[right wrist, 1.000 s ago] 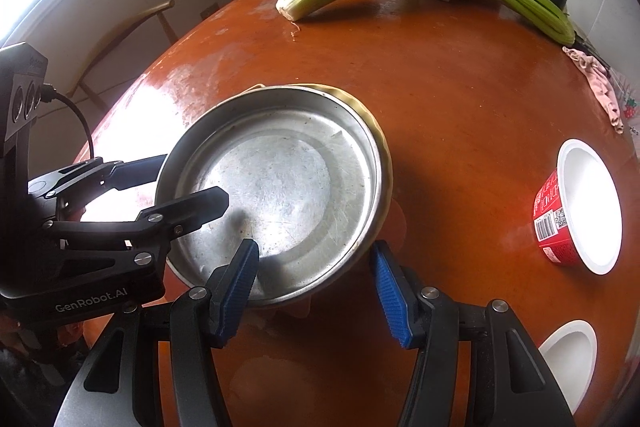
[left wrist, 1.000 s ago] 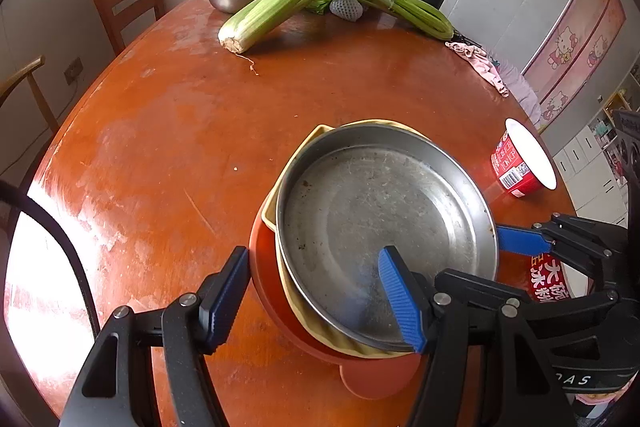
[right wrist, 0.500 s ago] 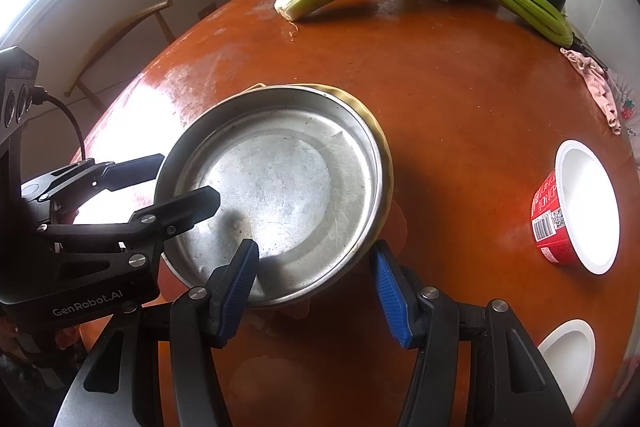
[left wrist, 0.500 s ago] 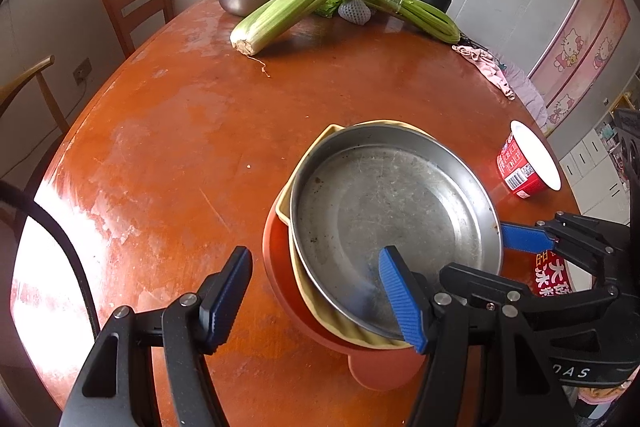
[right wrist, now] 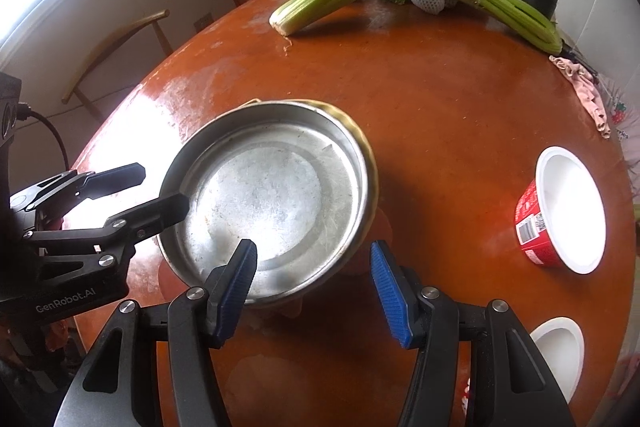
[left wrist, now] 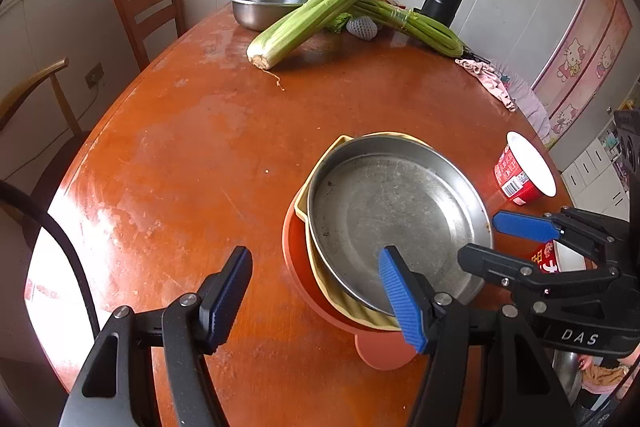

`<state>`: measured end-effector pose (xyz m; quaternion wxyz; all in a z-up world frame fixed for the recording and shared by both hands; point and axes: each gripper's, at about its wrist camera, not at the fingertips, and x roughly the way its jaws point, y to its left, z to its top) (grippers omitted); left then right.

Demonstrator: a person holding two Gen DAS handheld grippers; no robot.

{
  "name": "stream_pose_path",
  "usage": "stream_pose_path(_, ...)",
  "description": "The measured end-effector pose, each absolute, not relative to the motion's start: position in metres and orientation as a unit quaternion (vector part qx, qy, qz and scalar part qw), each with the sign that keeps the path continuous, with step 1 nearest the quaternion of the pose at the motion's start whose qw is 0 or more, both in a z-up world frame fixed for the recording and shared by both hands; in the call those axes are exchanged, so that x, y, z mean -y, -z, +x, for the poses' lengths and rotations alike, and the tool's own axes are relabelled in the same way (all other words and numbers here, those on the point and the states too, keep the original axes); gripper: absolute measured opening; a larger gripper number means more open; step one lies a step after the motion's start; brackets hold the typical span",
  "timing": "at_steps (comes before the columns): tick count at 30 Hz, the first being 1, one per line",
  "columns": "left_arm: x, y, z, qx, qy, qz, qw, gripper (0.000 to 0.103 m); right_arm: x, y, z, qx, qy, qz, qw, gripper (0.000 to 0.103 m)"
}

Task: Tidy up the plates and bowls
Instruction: 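Lower the steel pan onto the yellow plate and open the right tool, then move the right tool to the rim of the deep steel bowl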

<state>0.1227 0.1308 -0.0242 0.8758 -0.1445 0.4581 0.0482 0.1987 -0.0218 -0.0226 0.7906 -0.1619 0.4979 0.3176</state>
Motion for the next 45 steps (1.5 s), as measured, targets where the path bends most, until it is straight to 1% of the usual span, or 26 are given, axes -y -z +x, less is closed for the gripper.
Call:
stream_pose_path(6, -0.118, 0.010, 0.117, -0.446, -0.044, -0.130, 0.884, 0.066, 0.039, 0.003, 0.196, -0.478, -0.314, -0.145, 0.807, 0.060)
stream_pose_path(10, -0.104, -0.005, 0.112, -0.434, -0.038, -0.118, 0.892, 0.066, 0.060, -0.019, 0.187, -0.449, -0.312, -0.130, 0.827, 0.061)
stream_pose_path(19, -0.061, -0.032, 0.104, -0.415, -0.025, -0.084, 0.906, 0.067, 0.118, -0.067, 0.160, -0.385, -0.298, -0.090, 0.869, 0.066)
stream_pose_path(24, -0.033, -0.042, 0.104, -0.409, -0.011, -0.066, 0.910, 0.068, 0.158, -0.082, 0.148, -0.364, -0.292, -0.063, 0.882, 0.068)
stream_pose_path(28, -0.007, -0.046, 0.104, -0.407, 0.003, -0.048, 0.912, 0.068, 0.184, -0.083, 0.144, -0.362, -0.288, -0.035, 0.886, 0.070)
stream_pose_path(35, 0.029, -0.046, 0.104, -0.410, 0.027, -0.027, 0.911, 0.068, 0.219, -0.077, 0.136, -0.364, -0.270, -0.030, 0.891, 0.070)
stream_pose_path(45, 0.070, -0.025, 0.104, -0.436, 0.057, -0.011, 0.898, 0.068, 0.265, -0.048, 0.111, -0.391, -0.256, -0.009, 0.884, 0.070)
